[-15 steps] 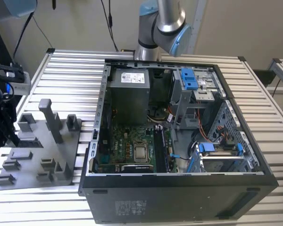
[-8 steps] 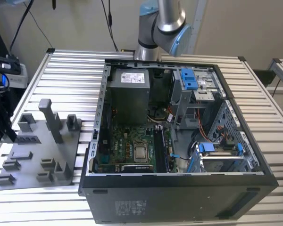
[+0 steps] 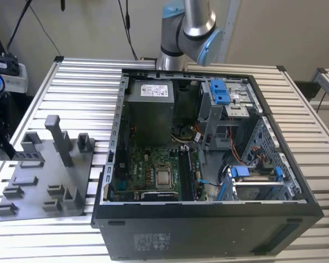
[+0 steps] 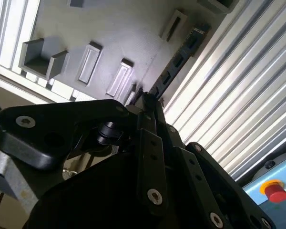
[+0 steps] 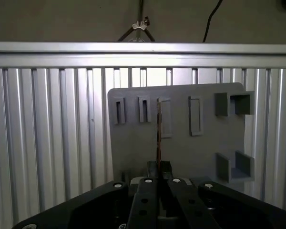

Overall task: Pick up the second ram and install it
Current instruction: 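Pick up the second ram and move it above second insertion slot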

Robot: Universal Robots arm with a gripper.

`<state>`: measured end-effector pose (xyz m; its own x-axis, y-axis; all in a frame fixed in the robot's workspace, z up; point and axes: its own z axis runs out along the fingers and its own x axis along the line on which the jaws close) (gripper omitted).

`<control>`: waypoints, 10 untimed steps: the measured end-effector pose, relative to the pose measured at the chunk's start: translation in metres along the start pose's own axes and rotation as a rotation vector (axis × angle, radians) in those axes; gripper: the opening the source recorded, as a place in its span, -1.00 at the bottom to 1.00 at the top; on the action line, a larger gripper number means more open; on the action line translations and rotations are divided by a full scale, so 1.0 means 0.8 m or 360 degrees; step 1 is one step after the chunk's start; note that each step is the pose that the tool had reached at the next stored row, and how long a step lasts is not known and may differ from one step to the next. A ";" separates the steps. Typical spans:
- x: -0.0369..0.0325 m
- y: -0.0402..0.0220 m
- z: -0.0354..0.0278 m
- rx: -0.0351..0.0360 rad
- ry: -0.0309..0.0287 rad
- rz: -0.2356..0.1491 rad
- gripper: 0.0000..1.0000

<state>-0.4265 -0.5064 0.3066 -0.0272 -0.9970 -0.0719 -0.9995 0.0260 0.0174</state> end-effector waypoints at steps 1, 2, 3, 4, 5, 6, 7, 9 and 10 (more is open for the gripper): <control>-0.0001 0.0000 -0.0021 0.0000 0.00000 0.0000 -0.72; -0.0003 0.0001 -0.0042 0.0000 0.00000 0.0000 -0.72; -0.0005 0.0002 -0.0071 0.0000 0.00000 0.0000 -0.72; -0.0008 0.0002 -0.0102 0.0000 0.00001 0.0000 -0.72; -0.0010 0.0003 -0.0132 0.0000 0.00001 0.0000 -0.72; -0.0013 0.0004 -0.0164 0.0000 -0.00001 0.0000 -0.72; -0.0016 0.0005 -0.0194 0.0000 0.00000 0.0000 -0.72; -0.0021 0.0005 -0.0260 0.0000 0.00000 0.0000 -0.72; -0.0025 0.0006 -0.0298 0.0000 0.00001 0.0000 -0.72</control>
<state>-0.4265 -0.5061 0.3305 -0.0273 -0.9970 -0.0718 -0.9995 0.0261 0.0175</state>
